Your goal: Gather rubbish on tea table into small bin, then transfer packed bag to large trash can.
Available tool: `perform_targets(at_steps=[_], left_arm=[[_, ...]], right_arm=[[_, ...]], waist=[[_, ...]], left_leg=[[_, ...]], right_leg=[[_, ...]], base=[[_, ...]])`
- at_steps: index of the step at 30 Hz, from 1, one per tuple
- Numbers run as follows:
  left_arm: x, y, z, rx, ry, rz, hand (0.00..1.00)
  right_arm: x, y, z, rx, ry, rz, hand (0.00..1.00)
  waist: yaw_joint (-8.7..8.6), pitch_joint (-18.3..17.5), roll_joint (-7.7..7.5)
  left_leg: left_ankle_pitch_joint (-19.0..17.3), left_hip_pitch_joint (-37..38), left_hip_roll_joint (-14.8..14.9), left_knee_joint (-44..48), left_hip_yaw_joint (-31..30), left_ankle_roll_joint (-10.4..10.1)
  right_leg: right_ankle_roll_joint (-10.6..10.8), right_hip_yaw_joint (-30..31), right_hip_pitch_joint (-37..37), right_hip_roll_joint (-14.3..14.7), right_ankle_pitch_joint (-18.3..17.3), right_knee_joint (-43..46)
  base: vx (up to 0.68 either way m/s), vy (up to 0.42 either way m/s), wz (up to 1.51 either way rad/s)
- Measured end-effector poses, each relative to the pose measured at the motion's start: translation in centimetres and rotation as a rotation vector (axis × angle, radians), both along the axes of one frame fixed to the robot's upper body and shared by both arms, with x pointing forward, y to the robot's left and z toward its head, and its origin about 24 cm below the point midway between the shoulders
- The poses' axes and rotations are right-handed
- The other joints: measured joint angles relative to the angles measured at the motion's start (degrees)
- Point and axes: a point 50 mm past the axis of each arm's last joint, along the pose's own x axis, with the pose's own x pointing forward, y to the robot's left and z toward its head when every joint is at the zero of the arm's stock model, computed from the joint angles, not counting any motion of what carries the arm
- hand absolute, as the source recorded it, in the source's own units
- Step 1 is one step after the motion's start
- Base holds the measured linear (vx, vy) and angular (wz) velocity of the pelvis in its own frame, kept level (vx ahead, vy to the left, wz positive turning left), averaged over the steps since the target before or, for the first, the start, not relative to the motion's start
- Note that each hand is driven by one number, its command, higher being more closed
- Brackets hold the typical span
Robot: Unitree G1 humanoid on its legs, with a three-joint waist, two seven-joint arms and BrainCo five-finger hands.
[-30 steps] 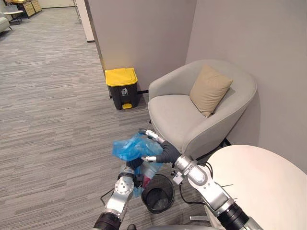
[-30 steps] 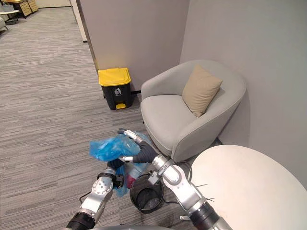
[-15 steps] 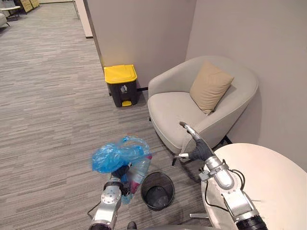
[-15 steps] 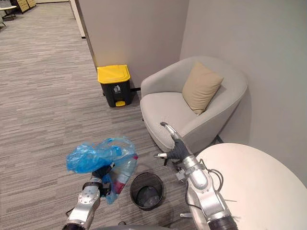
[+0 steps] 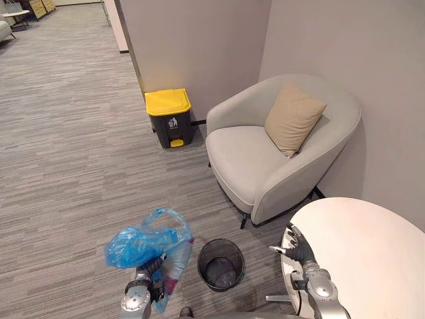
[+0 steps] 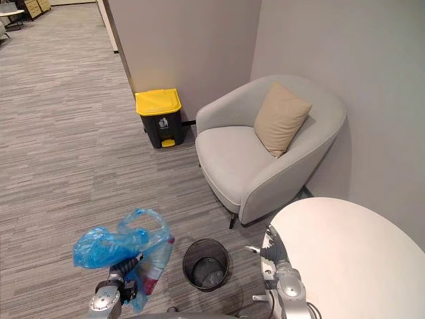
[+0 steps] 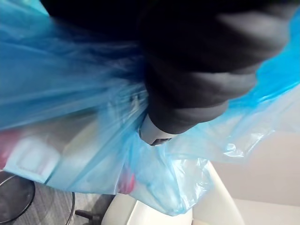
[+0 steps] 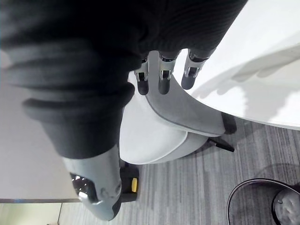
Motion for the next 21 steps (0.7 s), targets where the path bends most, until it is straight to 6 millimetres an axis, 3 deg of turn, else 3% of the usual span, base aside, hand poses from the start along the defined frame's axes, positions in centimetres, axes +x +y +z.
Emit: perform_targets(at_steps=[4, 9, 13, 16, 18, 19, 20, 21], left_arm=[[-0.7, 0.0, -0.4, -0.001, 0.024, 0.004, 1.00], [-3.4, -0.2, -1.8, -0.026, 0.121, 0.008, 1.00], [-3.1, -0.3, -1.7, -0.028, 0.115, 0.007, 1.00], [-1.5, -0.2, -1.1, -0.018, 0.071, -0.010, 1.00], [0.1, -0.4, -0.3, -0.017, 0.015, -0.020, 1.00], [0.4, -0.5, 0.1, -0.016, -0.004, -0.021, 1.00], [0.9, -0.5, 0.7, -0.009, -0.040, -0.023, 1.00], [1.1, -0.5, 1.0, -0.006, -0.054, -0.019, 1.00]], right_arm=[[-0.2, -0.1, -0.3, -0.003, 0.014, -0.013, 0.00], [-1.2, 0.0, -1.5, -0.002, 0.079, -0.015, 0.00], [-0.5, 0.3, -1.2, -0.015, 0.064, -0.002, 0.00], [0.4, 0.8, -0.9, -0.018, 0.048, 0.021, 0.00], [0.7, 1.4, -0.7, -0.015, 0.034, 0.043, 0.00], [0.9, 1.6, -0.4, -0.014, 0.021, 0.053, 0.00], [1.0, 2.4, 0.2, -0.010, -0.010, 0.083, 0.00], [1.1, 2.7, 0.4, -0.007, -0.024, 0.096, 0.00]], waist=[[-0.23, 0.1, 0.10], [-0.13, 0.7, 0.58], [0.38, 2.6, 0.76], [0.37, 5.0, -0.84], [0.44, 5.3, -1.16], [0.52, 5.5, -1.07], [0.43, 5.7, -1.48], [0.50, 5.6, -2.35]], left_leg=[[-0.2, 0.0, 0.0, -0.1, 0.1, 0.0], [-0.8, -0.2, 0.0, 0.2, 2.2, 0.0], [-0.7, -1.6, -0.2, 0.5, 4.1, 0.3], [-2.3, -5.1, -0.9, 5.8, 3.7, 0.7], [-4.1, -9.3, -0.4, 11.3, 2.5, 1.6], [-4.3, -10.2, -0.1, 11.9, 2.0, 1.7], [-4.4, -11.5, -1.4, 13.7, 0.2, 1.7], [-4.5, -12.6, -1.9, 14.9, -0.7, 1.6]], right_leg=[[0.0, 0.1, 0.0, 0.0, 0.0, -0.2], [0.0, 2.0, -1.4, 0.1, 0.0, 0.0], [-0.3, 3.9, -5.0, -0.2, -0.3, 3.6], [-0.1, 4.2, -9.2, -2.0, -3.1, 11.2], [1.1, 5.8, -11.2, -2.6, -4.2, 14.7], [1.5, 6.6, -11.8, -2.9, -6.0, 17.5], [1.6, 8.2, -13.6, -4.8, -10.9, 29.1], [2.4, 9.2, -13.1, -5.6, -12.5, 31.6]], base=[[0.00, 0.000, 0.00], [0.03, 0.004, -0.19], [0.04, 0.007, -0.26], [-0.02, 0.003, 0.11], [-0.05, 0.015, 0.40], [-0.07, -0.039, 0.64], [-0.05, -0.115, 0.70], [-0.10, -0.218, 0.83]])
